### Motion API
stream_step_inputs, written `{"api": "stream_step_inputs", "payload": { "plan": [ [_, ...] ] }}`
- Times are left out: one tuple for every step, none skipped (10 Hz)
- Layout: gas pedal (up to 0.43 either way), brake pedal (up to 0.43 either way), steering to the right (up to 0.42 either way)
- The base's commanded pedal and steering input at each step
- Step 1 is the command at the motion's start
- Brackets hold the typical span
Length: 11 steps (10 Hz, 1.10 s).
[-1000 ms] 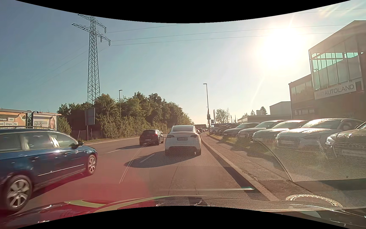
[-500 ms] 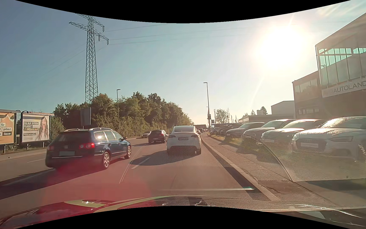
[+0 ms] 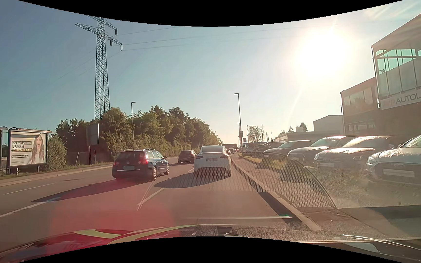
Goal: Follow the waypoints while adhering to traffic rules and regulations
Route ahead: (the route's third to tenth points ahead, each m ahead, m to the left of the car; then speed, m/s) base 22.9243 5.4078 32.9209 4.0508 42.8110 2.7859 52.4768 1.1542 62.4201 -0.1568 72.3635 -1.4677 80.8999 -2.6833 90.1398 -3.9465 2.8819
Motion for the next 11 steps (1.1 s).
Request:
{"api": "stream_step_inputs", "payload": {
  "plan": [
    [0.0, 0.0, 0.003],
    [0.0, 0.0, 0.003],
    [0.0, 0.0, 0.003],
    [0.0, 0.0, 0.003],
    [0.0, 0.0, 0.003],
    [0.0, 0.0, 0.003],
    [0.0, 0.0, 0.003],
    [0.0, 0.0, 0.003],
    [0.0, 0.0, 0.003],
    [0.0, 0.0, 0.003],
    [0.0, 0.0, 0.003]
  ]
}}
